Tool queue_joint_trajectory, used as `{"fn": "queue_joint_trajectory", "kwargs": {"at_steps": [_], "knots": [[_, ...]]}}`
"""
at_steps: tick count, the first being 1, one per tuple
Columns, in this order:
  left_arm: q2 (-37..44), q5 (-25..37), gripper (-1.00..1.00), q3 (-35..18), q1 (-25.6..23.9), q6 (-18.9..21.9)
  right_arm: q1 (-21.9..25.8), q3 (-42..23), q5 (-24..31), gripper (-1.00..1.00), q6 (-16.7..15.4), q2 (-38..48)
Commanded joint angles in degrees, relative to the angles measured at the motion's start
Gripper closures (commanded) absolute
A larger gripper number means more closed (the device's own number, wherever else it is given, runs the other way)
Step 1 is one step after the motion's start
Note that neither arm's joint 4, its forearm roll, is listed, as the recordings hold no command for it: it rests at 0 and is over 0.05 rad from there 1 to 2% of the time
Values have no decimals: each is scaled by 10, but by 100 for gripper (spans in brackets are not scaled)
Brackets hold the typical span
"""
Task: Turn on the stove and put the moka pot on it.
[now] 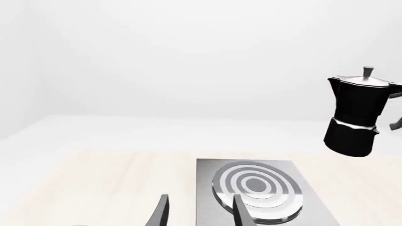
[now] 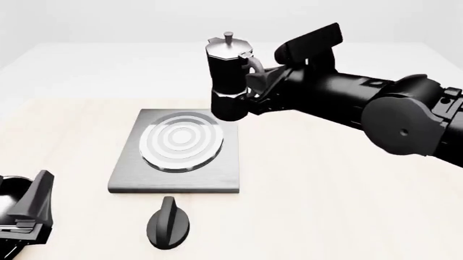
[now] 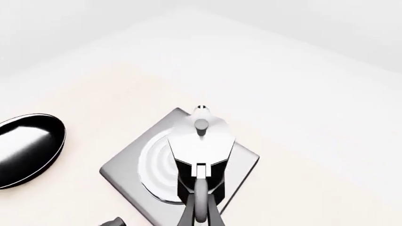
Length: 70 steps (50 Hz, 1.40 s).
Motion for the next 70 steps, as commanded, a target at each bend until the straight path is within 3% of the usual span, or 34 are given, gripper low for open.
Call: {"fn": "queue_joint_trajectory", "kwargs": {"at_steps": [1, 21, 50, 70], "knots": [[5, -5, -100, 0, 0, 1, 26, -20, -43, 100, 20, 23], [36, -29, -100, 0, 4, -7, 50, -40, -102, 100, 32, 107], [90, -75, -100, 0, 3, -8, 61, -120, -123, 100, 34, 231], [118, -98, -100, 0, 2, -4, 63, -138, -154, 100, 50, 295]]}}
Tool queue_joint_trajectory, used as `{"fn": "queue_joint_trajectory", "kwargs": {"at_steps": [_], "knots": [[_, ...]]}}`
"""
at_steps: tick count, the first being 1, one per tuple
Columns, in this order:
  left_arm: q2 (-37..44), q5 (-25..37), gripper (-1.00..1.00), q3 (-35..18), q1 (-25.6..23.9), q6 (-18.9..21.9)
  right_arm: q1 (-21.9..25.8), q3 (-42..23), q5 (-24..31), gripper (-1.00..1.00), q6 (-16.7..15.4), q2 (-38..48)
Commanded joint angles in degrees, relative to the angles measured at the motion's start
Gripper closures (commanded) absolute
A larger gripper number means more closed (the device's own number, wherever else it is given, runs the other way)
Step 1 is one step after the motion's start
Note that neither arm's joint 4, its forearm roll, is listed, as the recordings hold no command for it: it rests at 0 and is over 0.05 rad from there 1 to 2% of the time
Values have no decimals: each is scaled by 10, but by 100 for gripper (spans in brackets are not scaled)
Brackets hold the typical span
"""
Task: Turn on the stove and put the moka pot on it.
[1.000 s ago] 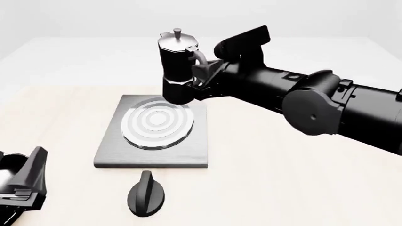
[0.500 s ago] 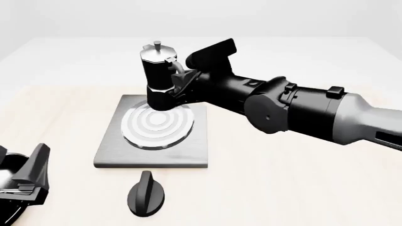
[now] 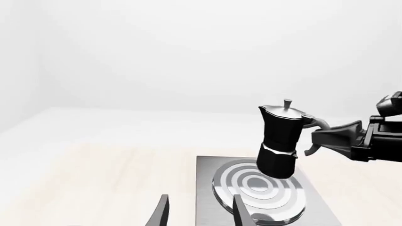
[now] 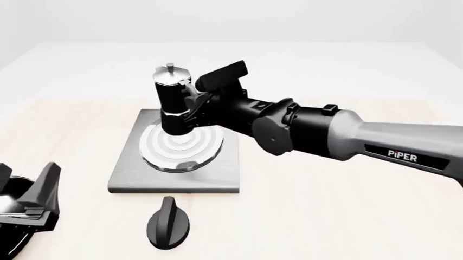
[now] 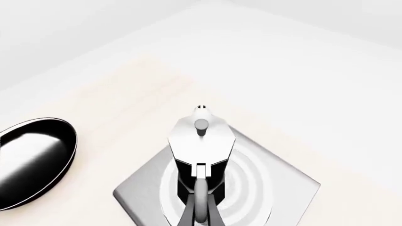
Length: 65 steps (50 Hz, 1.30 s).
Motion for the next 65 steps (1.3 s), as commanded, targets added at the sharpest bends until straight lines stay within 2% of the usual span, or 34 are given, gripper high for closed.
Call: {"fn": "queue_joint_trajectory", "kwargs": {"at_steps": [1, 25, 46, 65], "knots": [[11, -10, -100, 0, 0, 2, 2, -15, -20, 100, 11, 30], [22, -19, -100, 0, 2, 3, 0, -18, -61, 100, 25, 89], [41, -35, -100, 0, 3, 2, -6, -55, -73, 100, 15, 152], [46, -40, -100, 0, 2, 3, -8, -43, -86, 100, 20, 184]]}}
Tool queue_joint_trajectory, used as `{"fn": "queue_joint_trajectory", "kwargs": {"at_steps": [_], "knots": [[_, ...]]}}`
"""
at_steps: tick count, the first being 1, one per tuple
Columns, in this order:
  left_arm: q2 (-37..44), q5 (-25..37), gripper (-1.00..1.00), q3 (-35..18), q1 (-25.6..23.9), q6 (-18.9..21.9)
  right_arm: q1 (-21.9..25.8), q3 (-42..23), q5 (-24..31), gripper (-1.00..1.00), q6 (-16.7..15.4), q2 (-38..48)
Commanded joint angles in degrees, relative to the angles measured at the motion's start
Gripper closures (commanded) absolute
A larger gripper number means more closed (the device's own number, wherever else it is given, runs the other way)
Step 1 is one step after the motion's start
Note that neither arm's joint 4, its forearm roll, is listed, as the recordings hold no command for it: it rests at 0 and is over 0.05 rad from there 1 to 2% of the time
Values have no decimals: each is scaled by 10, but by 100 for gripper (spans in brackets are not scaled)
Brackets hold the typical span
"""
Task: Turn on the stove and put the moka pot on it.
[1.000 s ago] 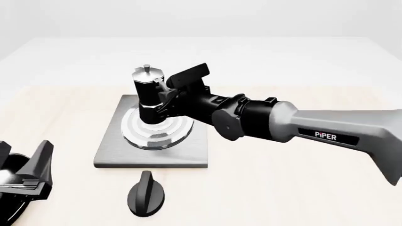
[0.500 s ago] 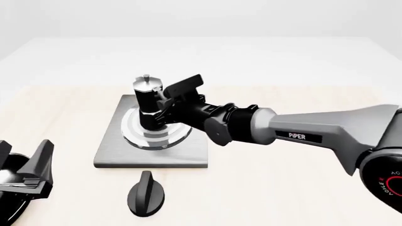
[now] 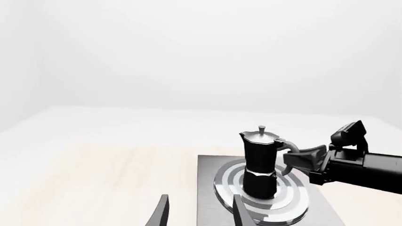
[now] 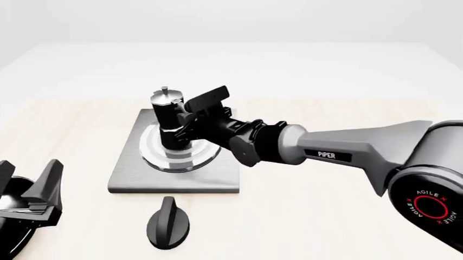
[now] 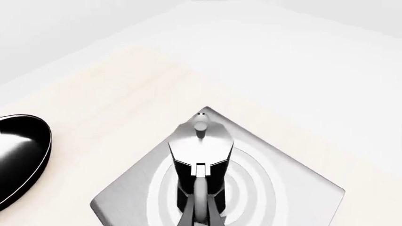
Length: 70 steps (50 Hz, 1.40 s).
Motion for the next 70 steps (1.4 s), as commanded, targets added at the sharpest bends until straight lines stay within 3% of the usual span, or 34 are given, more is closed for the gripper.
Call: {"fn": "queue_joint_trajectory", "kwargs": {"at_steps": [1, 11, 14, 18, 28, 38, 51, 62, 64, 70], "knots": [[1, -1, -100, 0, 0, 1, -4, 15, 2, -100, 1, 33], [-8, 6, -100, 0, 0, 0, -7, 45, 31, -100, -15, -24], [-9, 7, -100, 0, -1, -1, -28, 16, 90, -100, -36, -18], [-17, 13, -100, 0, -2, -1, -36, 25, 111, -100, -48, -45], [-39, 30, -100, 0, -4, 3, -30, 82, 159, -100, -45, -157], [-71, 56, -100, 0, -6, 7, -21, 187, 165, -100, -11, -288], [-135, 108, -100, 0, -6, 12, -37, 267, 177, -100, -7, -391], [-142, 115, -100, 0, -5, 9, -35, 333, 169, -100, -11, -486], [-139, 112, -100, 0, -4, 8, -42, 352, 160, -100, -36, -511], [-135, 109, -100, 0, -4, 7, -43, 395, 141, -100, -45, -578]]}}
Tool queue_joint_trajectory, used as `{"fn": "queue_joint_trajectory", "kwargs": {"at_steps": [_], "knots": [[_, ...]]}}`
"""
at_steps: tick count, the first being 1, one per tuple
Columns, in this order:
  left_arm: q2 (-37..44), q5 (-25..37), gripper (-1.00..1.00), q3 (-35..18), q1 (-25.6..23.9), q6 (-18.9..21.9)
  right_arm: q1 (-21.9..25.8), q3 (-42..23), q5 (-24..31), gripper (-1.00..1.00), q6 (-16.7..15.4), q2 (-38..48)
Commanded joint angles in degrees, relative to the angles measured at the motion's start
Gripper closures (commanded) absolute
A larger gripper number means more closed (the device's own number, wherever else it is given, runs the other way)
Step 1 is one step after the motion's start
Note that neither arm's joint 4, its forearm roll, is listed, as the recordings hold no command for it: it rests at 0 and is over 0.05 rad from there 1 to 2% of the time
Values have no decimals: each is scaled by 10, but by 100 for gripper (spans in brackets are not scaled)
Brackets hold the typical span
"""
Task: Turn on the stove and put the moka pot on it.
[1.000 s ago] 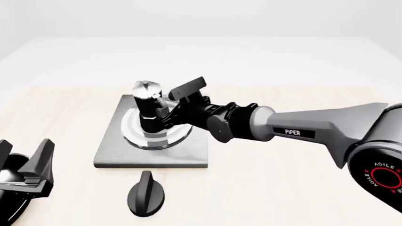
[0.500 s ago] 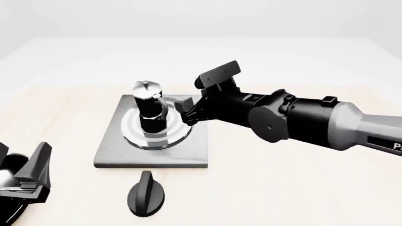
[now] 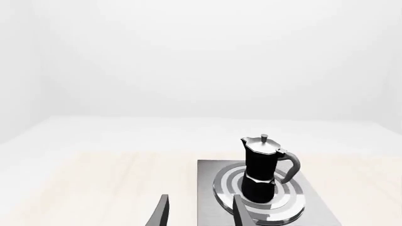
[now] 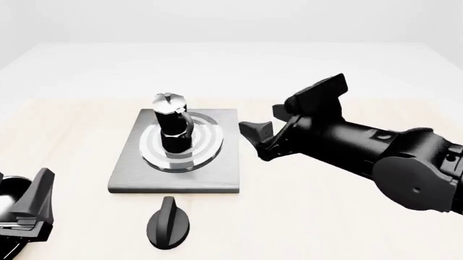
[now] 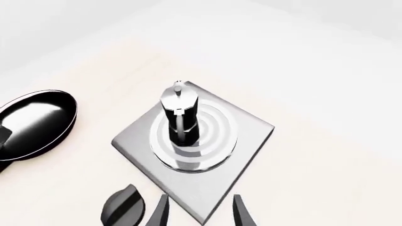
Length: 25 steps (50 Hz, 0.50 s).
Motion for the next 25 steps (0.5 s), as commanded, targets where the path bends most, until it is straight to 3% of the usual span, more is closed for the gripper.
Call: {"fn": "queue_joint_trajectory", "kwargs": {"at_steps": [1, 3, 13, 18, 21, 25], "knots": [[-3, 3, -100, 0, 1, -3, -18, 81, -27, -100, -36, -117], [1, 0, -100, 0, 1, -4, -39, 96, -42, -100, -44, -143], [6, -3, -100, 0, 1, -4, -92, 201, -107, -100, -18, -209], [-1, 3, -100, 0, 0, -2, -102, 245, -98, -100, 5, -265], [-4, 5, -100, 0, -1, -2, -120, 278, -92, -100, -17, -305], [-18, 16, -100, 0, -2, -1, -151, 326, -99, -100, -3, -357]]}}
